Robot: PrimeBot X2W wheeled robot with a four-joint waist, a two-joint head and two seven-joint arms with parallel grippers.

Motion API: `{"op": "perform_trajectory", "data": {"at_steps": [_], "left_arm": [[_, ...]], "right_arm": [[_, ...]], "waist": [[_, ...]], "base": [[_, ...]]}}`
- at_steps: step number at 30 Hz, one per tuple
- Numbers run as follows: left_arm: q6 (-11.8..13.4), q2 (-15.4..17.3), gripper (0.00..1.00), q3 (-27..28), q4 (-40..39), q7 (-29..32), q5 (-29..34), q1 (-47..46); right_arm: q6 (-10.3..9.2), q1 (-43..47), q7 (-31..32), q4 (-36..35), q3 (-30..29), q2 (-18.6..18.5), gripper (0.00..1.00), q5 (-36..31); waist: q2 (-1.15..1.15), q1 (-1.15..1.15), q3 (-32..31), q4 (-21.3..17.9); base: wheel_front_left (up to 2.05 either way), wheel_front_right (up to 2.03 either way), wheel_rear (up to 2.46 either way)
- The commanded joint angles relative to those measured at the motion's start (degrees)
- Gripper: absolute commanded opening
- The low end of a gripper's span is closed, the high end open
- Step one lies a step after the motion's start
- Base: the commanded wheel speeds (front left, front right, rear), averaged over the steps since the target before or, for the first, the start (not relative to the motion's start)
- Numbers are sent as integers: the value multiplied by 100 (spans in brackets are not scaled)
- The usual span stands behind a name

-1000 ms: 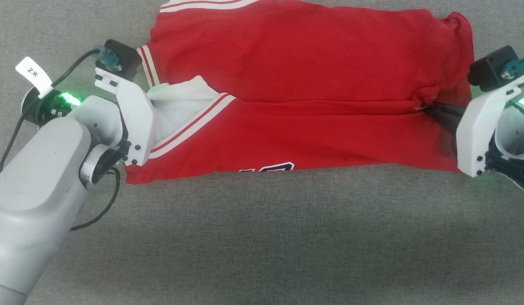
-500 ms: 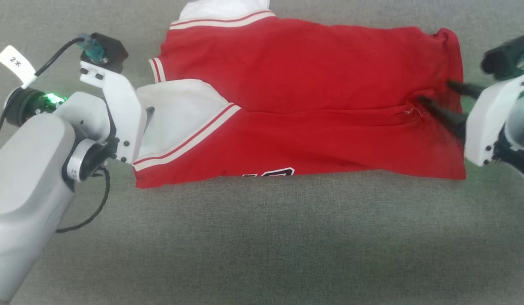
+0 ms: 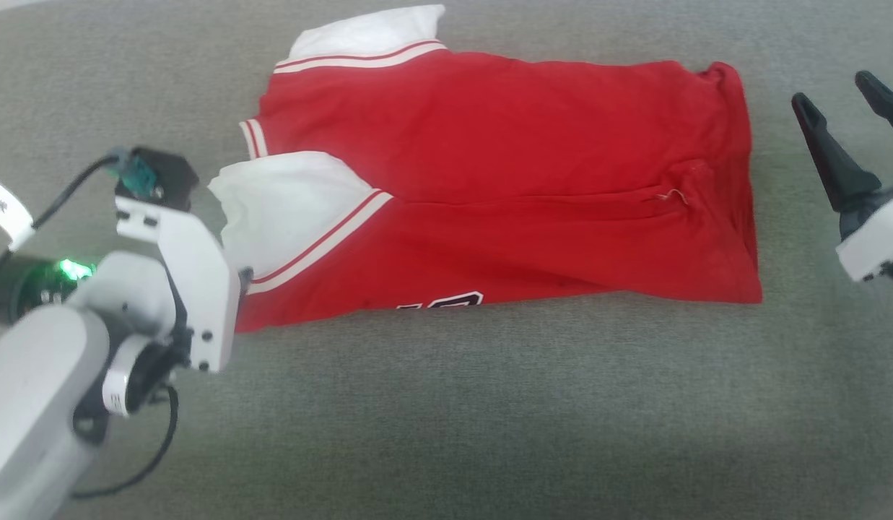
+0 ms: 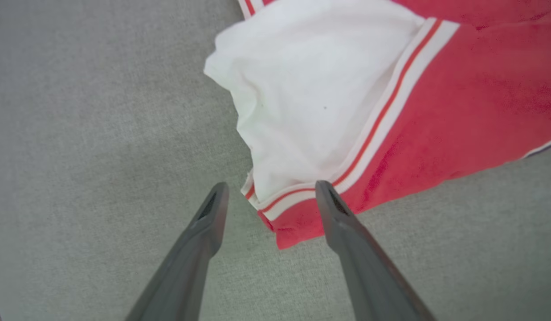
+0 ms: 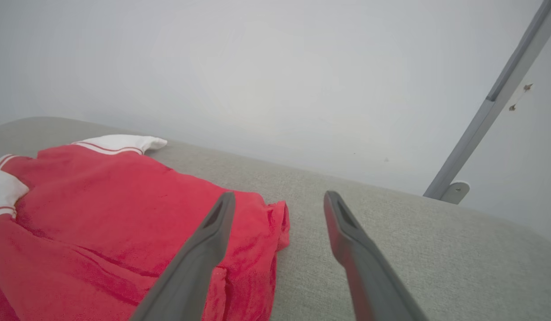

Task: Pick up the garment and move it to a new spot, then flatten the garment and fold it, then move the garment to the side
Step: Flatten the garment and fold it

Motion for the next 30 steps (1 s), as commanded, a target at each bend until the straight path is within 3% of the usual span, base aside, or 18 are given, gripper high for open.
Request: {"op": "perform_trajectory", "data": {"at_steps": [1, 6, 11, 15, 21, 22, 23, 24, 30], "left_arm": [[44, 12, 100, 23, -39, 21, 3, 89], [497, 184, 100, 97, -405, 214, -85, 474], [678, 167, 100, 188, -341, 124, -187, 708], [722, 34, 100, 333, 2, -77, -329, 797], [467, -188, 100, 256, 715, -184, -427, 701], [417, -256, 84, 222, 838, -156, -464, 690], [349, -295, 14, 179, 946, -133, -485, 677], [284, -325, 0, 142, 1040, -127, -497, 676], [53, -431, 0, 62, 1278, -222, -536, 635]], "right_arm": [[-9, 87, -63, -34, -58, 59, 100, -59], [-10, 646, -353, -398, -930, 650, 100, -747], [-7, 1127, -250, -843, -1491, 1218, 100, -1194], [-9, 1407, -88, -1108, -1735, 1521, 100, -1330], [-9, 1665, 189, -1380, -1836, 1739, 100, -1407], [-8, 1701, 249, -1427, -1798, 1757, 100, -1391], [-7, 1727, 303, -1469, -1776, 1761, 100, -1390], [-8, 1752, 365, -1493, -1761, 1796, 100, -1340], [-6, 1932, 1011, -1518, -1642, 1834, 100, -1074]], "waist": [[0, 0, -3, -28], [0, 0, 13, -175], [0, 0, 58, -330], [0, 0, 116, -438], [0, 0, 188, -544], [0, 0, 193, -555], [0, 0, 196, -565], [0, 0, 198, -575], [0, 0, 177, -549]], "base": [[0, 0, 0], [0, 0, 0], [0, 0, 0], [0, 0, 0], [0, 0, 0], [0, 0, 0], [0, 0, 0], [0, 0, 0], [0, 0, 0]]}}
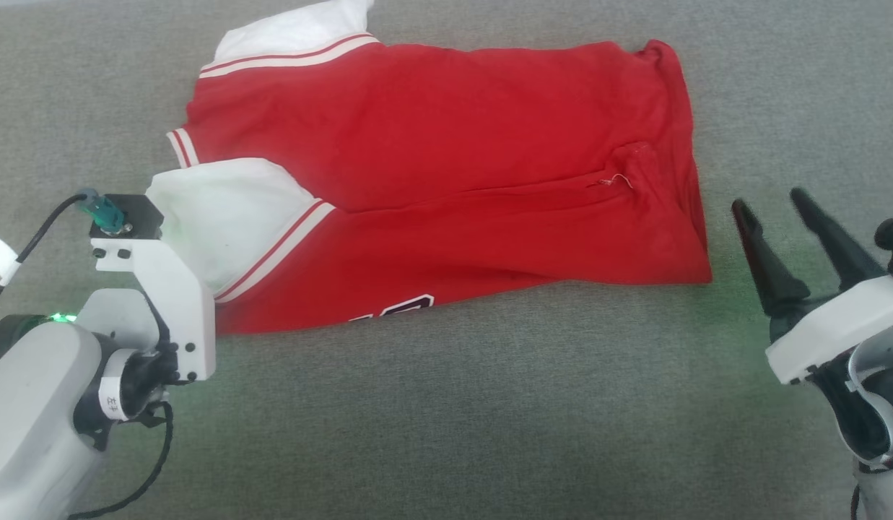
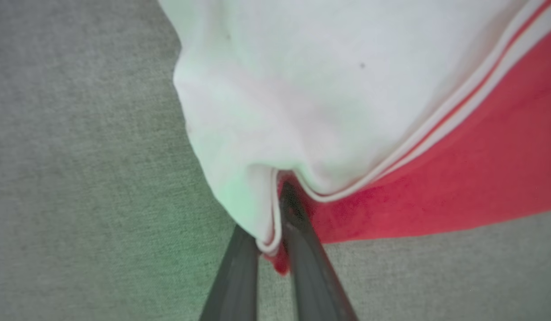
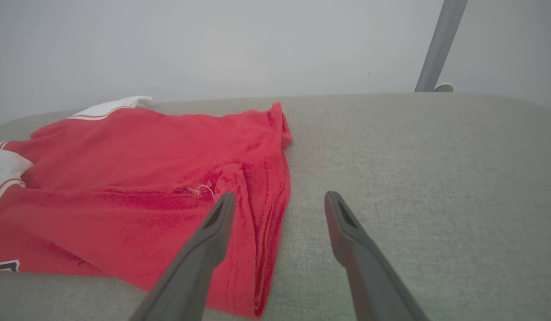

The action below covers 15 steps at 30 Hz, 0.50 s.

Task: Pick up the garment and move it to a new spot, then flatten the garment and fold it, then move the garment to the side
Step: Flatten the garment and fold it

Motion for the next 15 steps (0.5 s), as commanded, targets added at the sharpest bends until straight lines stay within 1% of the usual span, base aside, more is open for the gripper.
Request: {"op": "perform_trajectory", "data": {"at_steps": [1, 6, 10, 11, 15], "left_arm": [[-67, -140, 0, -195, 164, 2, -26, 148], [-154, -239, 0, -256, 125, -30, 0, 26], [-228, -378, 0, -350, 91, -65, 53, -67], [-228, -378, 0, -350, 91, -65, 53, -67], [-303, -544, 0, -441, 96, -107, 94, -181]], "right_arm": [[-3, 78, 283, 48, -27, 40, 100, 124], [-3, 29, 1215, 150, -69, -3, 100, 187], [-3, -129, 1945, 278, -96, -43, 100, 192], [-3, -129, 1945, 278, -96, -43, 100, 192], [-3, -326, 2671, 548, -57, -120, 100, 123]], "waist": [[-1, 0, -13, 53], [-1, 0, -21, 229], [-1, 0, 9, 404], [-1, 0, 9, 404], [-1, 0, 76, 592]], "base": [[0, 0, 0], [0, 0, 0], [0, 0, 0], [0, 0, 0], [0, 0, 0]]}}
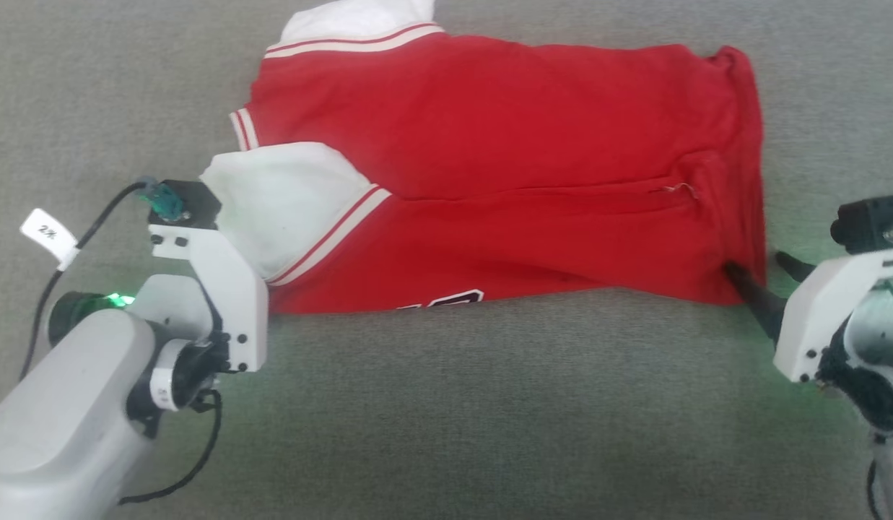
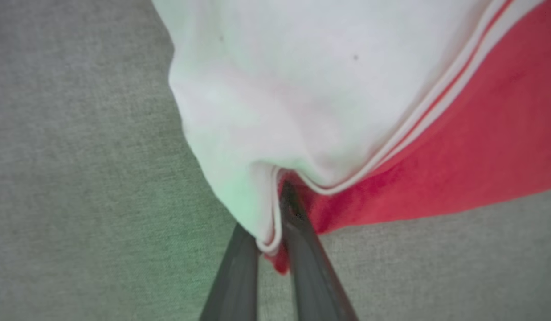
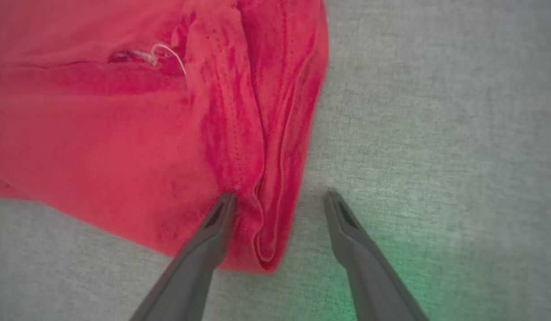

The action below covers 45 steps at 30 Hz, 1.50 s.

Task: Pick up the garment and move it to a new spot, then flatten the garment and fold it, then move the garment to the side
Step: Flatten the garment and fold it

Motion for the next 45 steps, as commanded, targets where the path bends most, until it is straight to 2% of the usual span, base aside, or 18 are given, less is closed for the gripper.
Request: {"op": "perform_trajectory", "data": {"at_steps": [1, 3, 4, 5, 6, 12, 18, 24, 34, 39, 43, 45], "left_arm": [[-69, -142, 0, -171, 71, 37, 5, 93], [-119, -221, 0, -217, 104, 5, 24, 49], [-132, -265, 0, -240, 129, -8, 40, 18], [-159, -306, 0, -250, 158, -34, 37, -6], [-174, -328, 0, -261, 188, -60, 42, -16], [-286, -423, 0, -250, 409, -211, -7, -50], [-325, -265, 0, -153, 403, -145, -68, -112], [-44, 143, 0, -82, -241, 196, -7, -54], [711, 917, 0, -10, -1848, 721, 161, 464], [1031, 1146, 0, -39, -2397, 793, 189, 899], [1128, 1121, 0, -36, -2457, 698, 85, 1152], [1099, 1056, 0, -33, -2364, 599, 16, 1300]], "right_arm": [[-3, -86, 170, 95, 60, -38, 100, -58], [-3, -145, 533, 304, 128, -19, 100, -47], [-2, -175, 681, 386, 206, -70, 87, -105], [-3, -202, 828, 489, 223, -79, 23, -118], [-6, -223, 970, 570, 262, -77, 0, -146], [-8, -411, 1346, 680, 237, -115, 0, -127], [-8, -661, 1536, 399, 240, -346, 0, 37], [-8, -592, 1941, -146, 185, -676, 0, 372], [-7, 247, 2691, -1349, -110, -1009, 0, 807], [-7, 886, 2941, -1828, -394, -887, 0, 925], [-7, 1209, 2961, -1918, -523, -714, 0, 921], [-7, 1335, 2878, -1851, -521, -611, 0, 841]], "waist": [[0, 0, 55, 97], [0, 0, 93, 187], [0, 0, 105, 230], [0, 0, 116, 267], [0, 0, 119, 297], [0, 0, 137, 405], [0, 0, 70, 408], [0, 0, -75, 415], [0, 0, -219, 427], [0, 0, -198, 397], [0, 0, -165, 372], [0, 0, -129, 349]], "base": [[0, 0, 0], [0, 0, 0], [0, 0, 0], [0, 0, 0], [0, 0, 0], [0, 0, 0], [0, 0, 0], [0, 0, 0], [0, 0, 0], [0, 0, 0], [0, 0, 0], [0, 0, 0]]}}
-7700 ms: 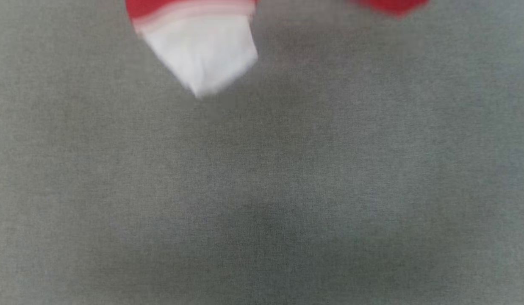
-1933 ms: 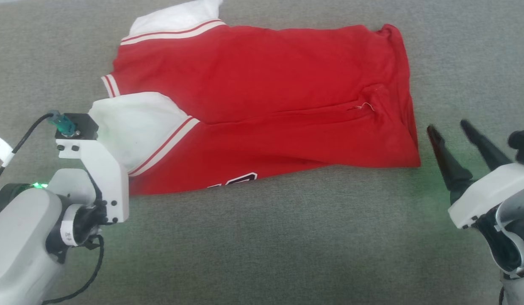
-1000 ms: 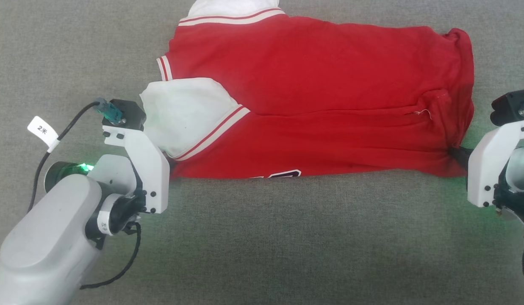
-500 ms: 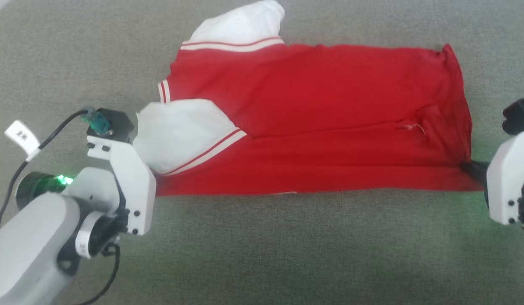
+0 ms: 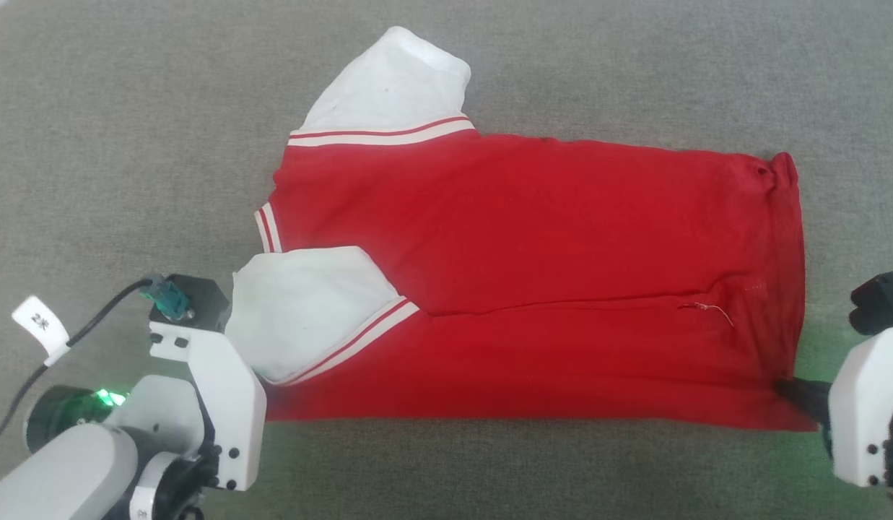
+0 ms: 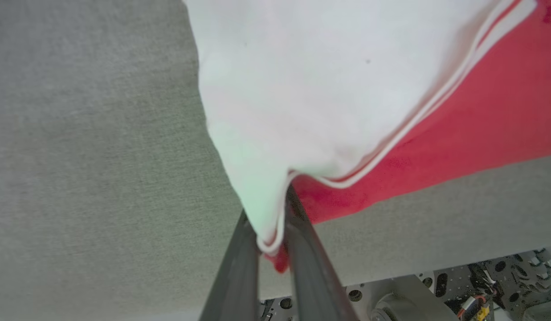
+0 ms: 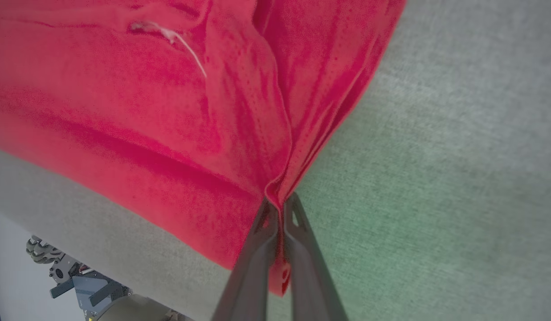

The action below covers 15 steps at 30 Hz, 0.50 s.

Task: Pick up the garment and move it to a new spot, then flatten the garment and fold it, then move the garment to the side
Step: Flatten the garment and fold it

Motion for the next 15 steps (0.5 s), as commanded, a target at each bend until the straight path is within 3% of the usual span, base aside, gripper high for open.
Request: {"op": "perform_trajectory", "data": {"at_steps": [1, 5, 7, 8, 9, 10, 11, 12, 13, 14, 15], "left_arm": [[-32, -74, 0, 18, 119, -97, -53, 121], [-238, -264, 0, 83, 590, -340, -260, 205], [-367, -361, 24, 95, 872, -432, -296, 134], [-429, -404, 40, 94, 1009, -492, -288, 99], [-481, -447, 65, 84, 1151, -522, -304, 61], [-532, -493, 88, 71, 1279, -534, -329, 37], [-586, -534, 100, 61, 1389, -556, -350, 14], [-635, -574, 100, 55, 1488, -571, -354, -10], [-661, -603, 100, 54, 1577, -603, -366, -24], [-686, -617, 100, 58, 1651, -612, -377, -42], [-701, -608, 100, 67, 1702, -616, -391, -57]], "right_arm": [[-11, 52, -94, 76, -1, 92, 0, -15], [-11, -41, -362, 464, 187, 247, 0, -114], [-12, -149, -544, 708, 302, 298, 0, -136], [-12, -243, -645, 845, 358, 306, 0, -179], [-14, -312, -743, 980, 423, 295, 2, -226], [-15, -369, -829, 1099, 487, 299, 33, -232], [-16, -429, -906, 1224, 581, 297, 42, -238], [-17, -477, -974, 1331, 655, 277, 48, -249], [-19, -526, -1048, 1439, 715, 266, 87, -246], [-19, -575, -1116, 1509, 767, 270, 100, -210], [-19, -610, -1168, 1563, 818, 269, 100, -169]], "waist": [[0, 0, 32, -29], [0, 0, 92, -95], [0, 0, 116, -114], [0, 0, 130, -128], [0, 0, 140, -137], [0, 0, 146, -148], [0, 0, 149, -158], [0, 0, 149, -165], [0, 0, 143, -170], [0, 0, 127, -174], [0, 0, 105, -178]], "base": [[0, 0, 0], [0, 0, 0], [0, 0, 0], [0, 0, 0], [0, 0, 0], [0, 0, 0], [0, 0, 0], [0, 0, 0], [0, 0, 0], [0, 0, 0], [0, 0, 0]]}}
